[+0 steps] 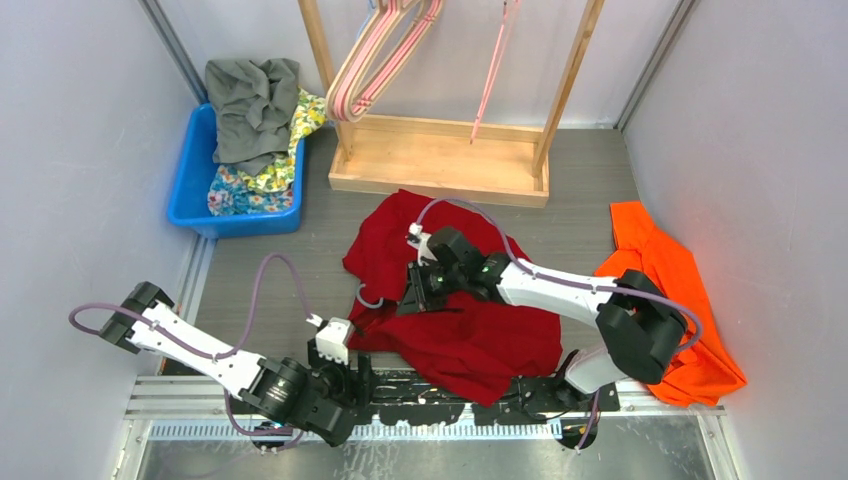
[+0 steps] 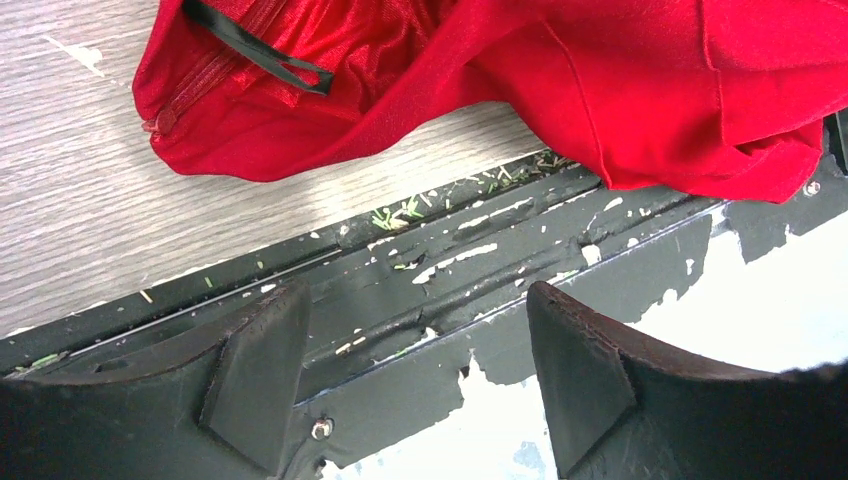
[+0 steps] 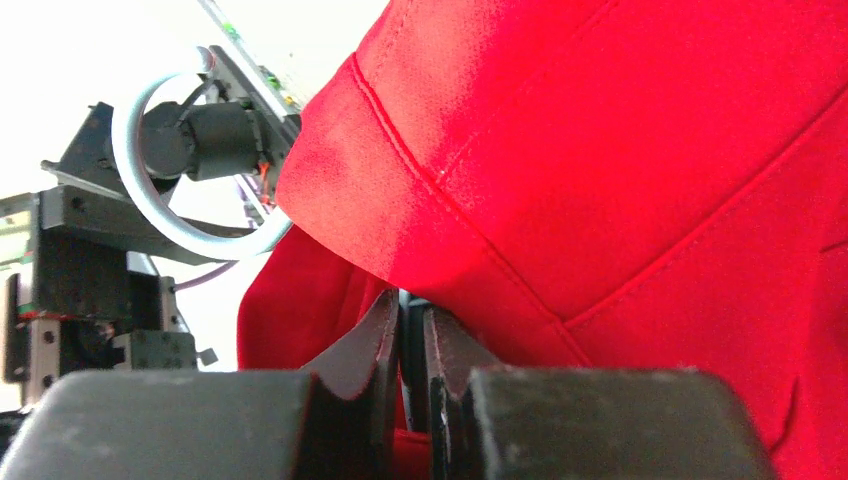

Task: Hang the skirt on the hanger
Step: Hang the skirt on the hanger.

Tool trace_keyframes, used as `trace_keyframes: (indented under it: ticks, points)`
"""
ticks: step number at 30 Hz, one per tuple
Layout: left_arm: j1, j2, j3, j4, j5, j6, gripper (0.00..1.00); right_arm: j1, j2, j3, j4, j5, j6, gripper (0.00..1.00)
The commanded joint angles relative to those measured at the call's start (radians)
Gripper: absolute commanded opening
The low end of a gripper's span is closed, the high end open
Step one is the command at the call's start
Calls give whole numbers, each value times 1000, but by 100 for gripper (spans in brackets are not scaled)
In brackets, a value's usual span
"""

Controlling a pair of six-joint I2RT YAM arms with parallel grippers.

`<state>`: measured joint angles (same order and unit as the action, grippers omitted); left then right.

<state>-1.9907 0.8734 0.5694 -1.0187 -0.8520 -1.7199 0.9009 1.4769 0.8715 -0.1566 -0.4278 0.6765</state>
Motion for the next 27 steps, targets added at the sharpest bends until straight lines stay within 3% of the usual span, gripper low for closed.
trace_keyframes:
  ticks: [1, 15, 19, 22, 27]
  points:
    - [-6, 3, 41, -19, -89, -2, 79, -45, -84, -37, 157, -142, 85, 1]
    - [3, -131, 143, -322, -289, -71, 81, -186, -273, -94, 318, -324, 267, 1]
    - [24, -135, 168, -344, -306, -47, 81, -217, -307, -109, 393, -369, 348, 1]
    - [62, -112, 207, -292, -312, 57, 84, -233, -322, -104, 400, -383, 371, 1]
    - [166, -44, 306, -92, -280, 422, 94, -261, -347, -98, 398, -400, 387, 1]
